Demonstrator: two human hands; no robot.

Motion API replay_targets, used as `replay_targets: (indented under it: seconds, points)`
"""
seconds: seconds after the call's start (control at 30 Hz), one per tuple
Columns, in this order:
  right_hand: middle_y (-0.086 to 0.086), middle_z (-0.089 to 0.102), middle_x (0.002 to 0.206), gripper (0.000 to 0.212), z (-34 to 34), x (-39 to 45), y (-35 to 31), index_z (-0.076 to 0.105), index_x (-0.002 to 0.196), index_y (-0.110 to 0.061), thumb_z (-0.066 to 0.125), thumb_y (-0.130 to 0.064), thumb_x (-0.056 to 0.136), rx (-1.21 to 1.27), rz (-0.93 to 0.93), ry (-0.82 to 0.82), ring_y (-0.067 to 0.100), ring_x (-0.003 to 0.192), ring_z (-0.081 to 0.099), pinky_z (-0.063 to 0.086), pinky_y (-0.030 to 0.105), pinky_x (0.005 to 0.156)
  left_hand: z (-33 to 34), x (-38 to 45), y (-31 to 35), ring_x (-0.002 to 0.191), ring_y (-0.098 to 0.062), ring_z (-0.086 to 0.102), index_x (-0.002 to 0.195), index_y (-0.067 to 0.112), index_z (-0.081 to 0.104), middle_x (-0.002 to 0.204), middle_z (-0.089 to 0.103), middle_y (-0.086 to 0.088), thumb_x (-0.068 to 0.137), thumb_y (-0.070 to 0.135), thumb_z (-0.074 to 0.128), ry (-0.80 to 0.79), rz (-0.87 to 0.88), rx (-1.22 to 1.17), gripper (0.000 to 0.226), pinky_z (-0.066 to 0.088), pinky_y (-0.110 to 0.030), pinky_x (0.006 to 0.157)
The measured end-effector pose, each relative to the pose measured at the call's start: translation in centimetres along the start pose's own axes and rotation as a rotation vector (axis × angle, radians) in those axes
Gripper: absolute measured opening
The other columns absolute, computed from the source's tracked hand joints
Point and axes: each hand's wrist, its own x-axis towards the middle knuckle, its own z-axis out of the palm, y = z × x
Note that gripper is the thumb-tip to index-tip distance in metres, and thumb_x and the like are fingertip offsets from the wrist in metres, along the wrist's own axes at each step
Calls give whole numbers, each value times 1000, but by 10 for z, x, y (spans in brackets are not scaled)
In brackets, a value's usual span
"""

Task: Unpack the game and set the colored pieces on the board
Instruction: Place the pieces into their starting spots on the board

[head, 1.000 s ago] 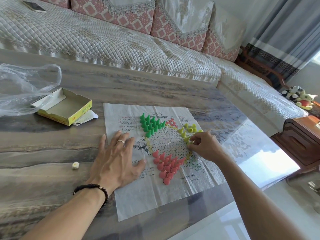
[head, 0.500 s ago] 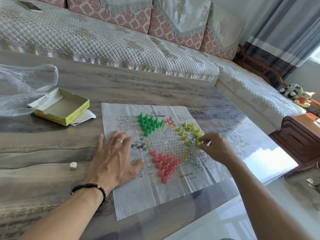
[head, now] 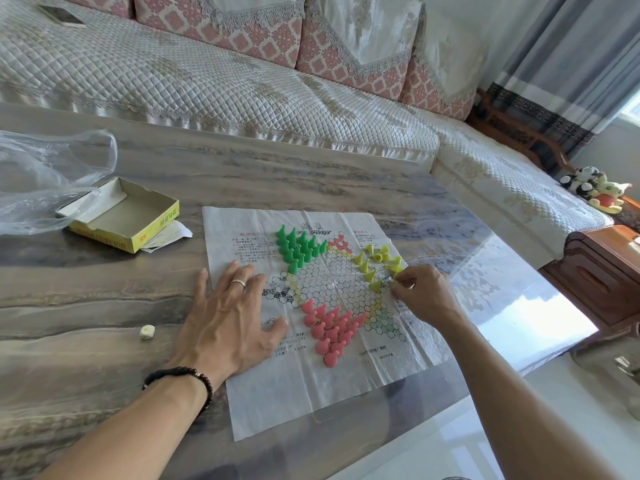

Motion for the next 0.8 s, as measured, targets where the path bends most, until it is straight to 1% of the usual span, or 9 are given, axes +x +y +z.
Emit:
replay_targets:
  seconds: [0.07,0.13,0.2,0.3,0.4,0.5,0.6,0.7,0.8]
  points:
    - [3,71,93,25,-1,0,1,71,108,-10,64,-13,84,-4,-30,5,15,82,62,48,29,74,0,0,0,148,-16,6,143,22,32,157,23,0,75,69,23,-4,0,6,83,4,-52,118]
    - [5,67,100,22,-2,-1,0,70,108,-9,61,-12,88,5,-56,11,16,86,60,47,30,78,-1,0,1,148,-16,5,143,23,32,157,23,0,75,68,23,-2,0,7,82,3,-52,118]
    - [4,67,101,19,-4,-4,-2,70,105,-9,59,-11,89,18,-73,17,17,87,59,49,32,81,-2,0,1,148,-16,5,142,23,33,157,24,0,74,69,21,0,1,6,83,4,-52,118]
    - [-1,68,91,14,-6,-10,-7,70,99,-8,62,-9,88,73,-99,33,12,83,61,52,30,82,-2,-1,2,148,-16,5,143,23,32,157,23,0,71,70,17,-8,-5,8,87,3,-51,118]
    - [-8,64,88,10,-5,-15,-9,71,93,-14,68,-14,84,120,-104,31,7,82,59,49,26,80,-2,-1,2,148,-16,4,144,23,31,158,21,0,73,70,20,-10,-9,9,86,2,-51,118]
    - [-7,61,83,7,-1,-19,-10,73,88,-18,72,-17,82,121,-67,57,3,74,53,42,23,69,-2,-2,1,148,-16,3,143,24,31,158,21,1,75,69,23,-11,-9,8,83,1,-51,118]
    - [-13,64,72,6,3,-20,-11,74,86,-19,72,-16,81,131,-39,40,-2,68,57,43,17,62,-2,-1,1,148,-17,4,143,23,31,158,22,0,75,69,24,-9,-7,2,83,2,-51,118]
    - [-13,65,71,8,6,-20,-10,75,86,-18,73,-15,80,134,-24,11,-1,69,60,49,19,66,-2,-1,0,148,-17,5,144,23,31,158,22,0,74,69,23,-10,-5,6,84,2,-52,118]
    - [-12,66,72,9,10,-21,-10,76,87,-18,75,-15,78,147,-10,-2,-1,70,61,51,22,70,0,-1,0,148,-17,6,143,23,32,157,23,0,73,69,22,-3,-8,6,85,3,-51,118]
